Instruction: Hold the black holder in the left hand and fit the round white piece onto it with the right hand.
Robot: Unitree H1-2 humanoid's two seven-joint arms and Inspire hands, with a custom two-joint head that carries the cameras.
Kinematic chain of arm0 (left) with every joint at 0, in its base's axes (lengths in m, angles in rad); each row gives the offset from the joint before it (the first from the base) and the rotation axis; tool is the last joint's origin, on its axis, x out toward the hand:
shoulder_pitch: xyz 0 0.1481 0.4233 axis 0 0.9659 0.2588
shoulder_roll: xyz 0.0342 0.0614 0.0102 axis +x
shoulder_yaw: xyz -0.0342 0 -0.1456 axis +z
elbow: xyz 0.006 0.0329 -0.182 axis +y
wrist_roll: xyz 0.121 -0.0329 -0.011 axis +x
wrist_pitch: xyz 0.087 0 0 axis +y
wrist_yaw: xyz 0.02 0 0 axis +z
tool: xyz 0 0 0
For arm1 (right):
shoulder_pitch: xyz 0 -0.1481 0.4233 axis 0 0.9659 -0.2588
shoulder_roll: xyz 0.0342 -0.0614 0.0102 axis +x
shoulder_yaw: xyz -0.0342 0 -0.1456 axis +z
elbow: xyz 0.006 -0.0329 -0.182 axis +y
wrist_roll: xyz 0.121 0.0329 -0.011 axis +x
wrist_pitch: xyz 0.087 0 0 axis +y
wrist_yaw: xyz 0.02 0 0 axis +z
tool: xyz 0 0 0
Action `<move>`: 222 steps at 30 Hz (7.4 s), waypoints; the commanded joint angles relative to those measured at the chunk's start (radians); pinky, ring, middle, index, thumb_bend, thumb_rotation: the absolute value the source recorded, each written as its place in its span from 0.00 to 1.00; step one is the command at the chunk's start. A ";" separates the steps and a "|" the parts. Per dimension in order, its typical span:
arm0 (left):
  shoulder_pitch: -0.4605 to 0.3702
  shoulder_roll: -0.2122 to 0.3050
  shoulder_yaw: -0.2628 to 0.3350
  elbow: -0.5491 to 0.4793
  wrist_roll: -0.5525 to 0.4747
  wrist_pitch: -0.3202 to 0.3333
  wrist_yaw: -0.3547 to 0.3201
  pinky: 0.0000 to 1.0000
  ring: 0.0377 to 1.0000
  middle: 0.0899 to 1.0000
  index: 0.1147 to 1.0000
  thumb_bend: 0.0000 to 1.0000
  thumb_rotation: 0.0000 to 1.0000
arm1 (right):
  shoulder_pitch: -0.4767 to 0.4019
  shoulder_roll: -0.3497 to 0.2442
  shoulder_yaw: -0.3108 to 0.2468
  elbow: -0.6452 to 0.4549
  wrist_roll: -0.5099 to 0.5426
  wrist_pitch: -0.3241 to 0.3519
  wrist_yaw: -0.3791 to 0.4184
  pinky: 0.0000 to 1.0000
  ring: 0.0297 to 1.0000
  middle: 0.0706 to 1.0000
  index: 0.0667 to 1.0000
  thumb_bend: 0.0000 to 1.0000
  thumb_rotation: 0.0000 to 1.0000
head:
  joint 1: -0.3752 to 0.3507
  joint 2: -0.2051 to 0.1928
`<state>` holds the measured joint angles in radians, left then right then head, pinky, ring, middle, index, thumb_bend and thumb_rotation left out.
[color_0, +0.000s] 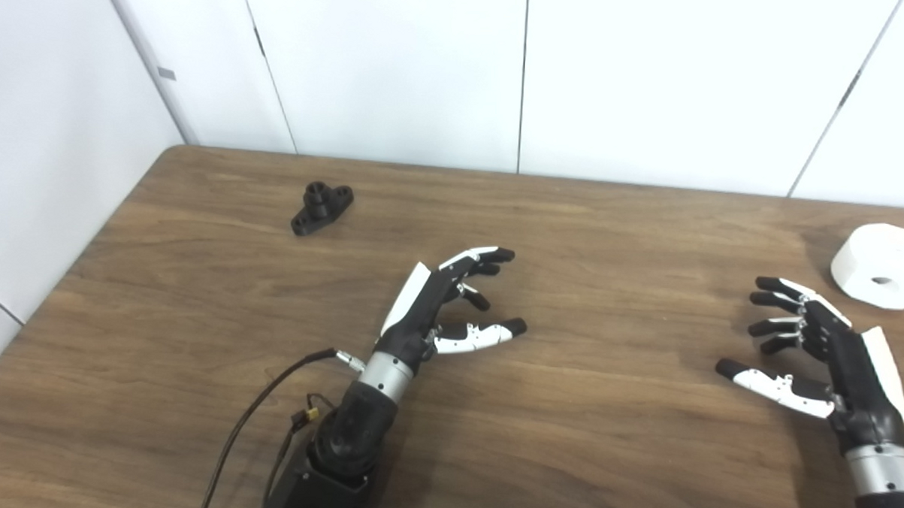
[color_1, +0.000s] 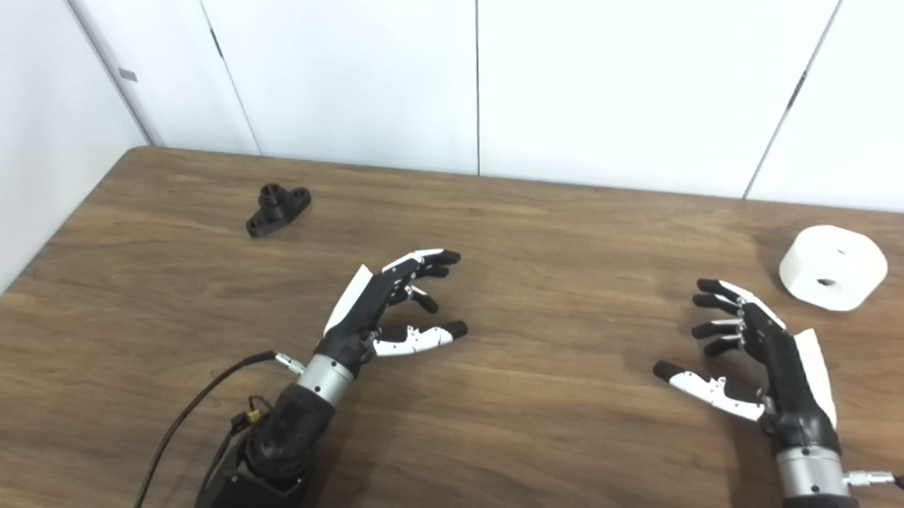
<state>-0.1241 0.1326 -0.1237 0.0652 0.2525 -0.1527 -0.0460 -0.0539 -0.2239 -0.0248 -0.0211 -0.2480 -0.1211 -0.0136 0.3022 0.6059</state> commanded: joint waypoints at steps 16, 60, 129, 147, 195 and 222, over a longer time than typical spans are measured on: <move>-0.023 -0.004 0.003 -0.004 -0.022 -0.037 -0.002 0.57 0.71 0.76 0.72 0.70 0.05 | -0.009 -0.014 -0.020 -0.034 0.033 0.000 0.004 0.50 0.60 0.72 0.75 0.67 0.18 | 0.022 -0.027; -0.124 0.182 0.184 -0.127 0.306 0.100 0.166 0.75 0.88 0.87 0.70 0.75 0.12 | -0.024 -0.030 -0.030 -0.040 0.055 -0.001 0.015 0.48 0.58 0.72 0.75 0.64 0.08 | 0.038 -0.029; -0.364 0.319 0.112 0.456 0.402 0.307 0.438 1.00 1.00 1.00 0.63 0.86 0.30 | 0.009 -0.055 -0.055 -0.165 0.061 0.113 0.047 0.46 0.56 0.72 0.74 0.60 0.04 | 0.004 -0.007; -0.442 0.296 0.070 0.676 0.295 0.212 0.496 1.00 1.00 1.00 0.64 0.85 0.33 | 0.021 -0.064 -0.058 -0.211 0.045 0.147 0.052 0.46 0.56 0.71 0.74 0.59 0.04 | -0.007 0.001; -0.396 0.263 0.000 0.728 0.241 0.203 0.509 0.99 0.99 0.88 0.42 0.52 0.06 | 0.016 -0.108 -0.083 -0.224 0.073 0.126 0.069 0.45 0.55 0.72 0.73 0.56 0.00 | -0.013 0.042; -0.255 0.224 -0.256 0.427 0.270 -0.156 0.173 0.86 1.00 0.91 0.42 0.53 0.06 | -0.012 -0.085 -0.073 -0.234 0.022 0.132 0.063 0.46 0.54 0.70 0.73 0.59 0.15 | -0.160 0.060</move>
<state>-0.4116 0.3900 -0.3336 0.4963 0.4966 -0.2665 0.1853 -0.0290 -0.2931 -0.0893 -0.2343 -0.2271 0.0479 0.0615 0.1427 0.6657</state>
